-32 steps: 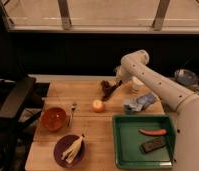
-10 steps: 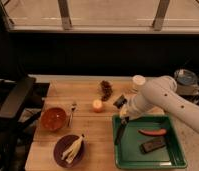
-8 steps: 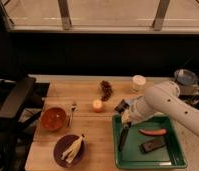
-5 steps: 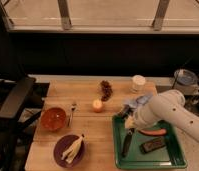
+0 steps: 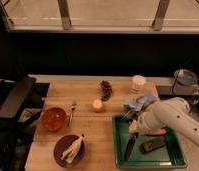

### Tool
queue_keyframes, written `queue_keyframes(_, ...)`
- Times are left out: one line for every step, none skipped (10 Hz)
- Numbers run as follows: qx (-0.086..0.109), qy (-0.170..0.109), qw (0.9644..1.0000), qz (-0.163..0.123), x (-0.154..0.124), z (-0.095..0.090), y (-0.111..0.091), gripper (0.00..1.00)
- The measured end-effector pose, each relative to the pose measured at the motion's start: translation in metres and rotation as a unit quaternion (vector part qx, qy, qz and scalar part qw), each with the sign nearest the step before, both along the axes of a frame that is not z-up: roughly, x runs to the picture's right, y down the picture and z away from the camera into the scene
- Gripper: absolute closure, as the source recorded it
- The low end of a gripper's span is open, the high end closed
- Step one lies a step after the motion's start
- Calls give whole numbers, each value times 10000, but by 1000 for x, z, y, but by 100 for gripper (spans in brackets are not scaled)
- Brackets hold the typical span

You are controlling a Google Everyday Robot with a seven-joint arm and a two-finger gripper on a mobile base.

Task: Place brush in tray

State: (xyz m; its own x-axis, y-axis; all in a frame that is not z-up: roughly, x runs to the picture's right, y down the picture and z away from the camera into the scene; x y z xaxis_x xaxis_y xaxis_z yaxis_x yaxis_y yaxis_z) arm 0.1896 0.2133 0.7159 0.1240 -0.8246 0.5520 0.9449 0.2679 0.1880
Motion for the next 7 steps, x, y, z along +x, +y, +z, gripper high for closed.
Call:
queue_keyframes(11,25,10000,-2,-1,1,-1,63)
queue_keyframes(25,59,10000,13,0,1,-1,53)
queue_keyframes(33,81,10000,22,0,1,-1,45)
queue_keyframes(38,80,10000,29,-1,1,0,35)
queue_keyframes(27,76,10000,26,-2,1,0,27)
queue_keyframes(12,63,10000,22,-4,2,1,23)
queue_keyframes(4,54,10000,20,-5,2,2,23)
